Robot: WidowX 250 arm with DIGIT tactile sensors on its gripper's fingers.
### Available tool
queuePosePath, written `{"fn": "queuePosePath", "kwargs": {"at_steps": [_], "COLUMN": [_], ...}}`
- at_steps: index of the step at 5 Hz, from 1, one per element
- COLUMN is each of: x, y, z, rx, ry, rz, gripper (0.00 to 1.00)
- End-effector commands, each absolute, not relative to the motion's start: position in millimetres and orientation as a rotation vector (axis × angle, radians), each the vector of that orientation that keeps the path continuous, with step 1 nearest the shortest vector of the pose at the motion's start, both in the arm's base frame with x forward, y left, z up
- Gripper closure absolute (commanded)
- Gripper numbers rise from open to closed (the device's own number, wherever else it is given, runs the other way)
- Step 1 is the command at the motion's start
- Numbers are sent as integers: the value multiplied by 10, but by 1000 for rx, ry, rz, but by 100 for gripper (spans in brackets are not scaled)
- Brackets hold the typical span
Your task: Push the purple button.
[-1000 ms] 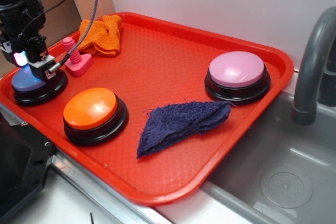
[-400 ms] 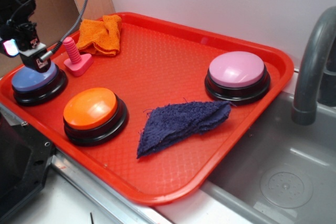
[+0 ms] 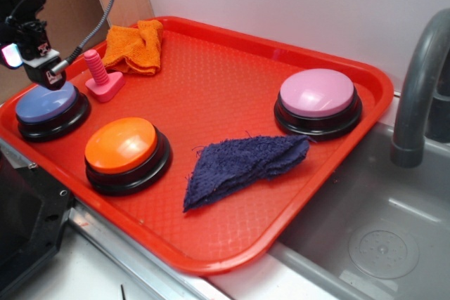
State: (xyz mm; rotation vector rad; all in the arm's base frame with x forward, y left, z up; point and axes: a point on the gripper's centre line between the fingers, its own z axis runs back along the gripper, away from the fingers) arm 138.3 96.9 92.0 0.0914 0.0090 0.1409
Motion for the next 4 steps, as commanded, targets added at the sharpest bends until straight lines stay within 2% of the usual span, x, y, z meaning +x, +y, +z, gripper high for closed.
{"fn": "queuePosePath", "kwargs": {"at_steps": [1,4], "x": [1472,1453], "y": [1013,977], "z": [1169,1328], "rx": [121,120], "ry": [-54,-86], "rz": [135,153], "gripper": [0,0]}}
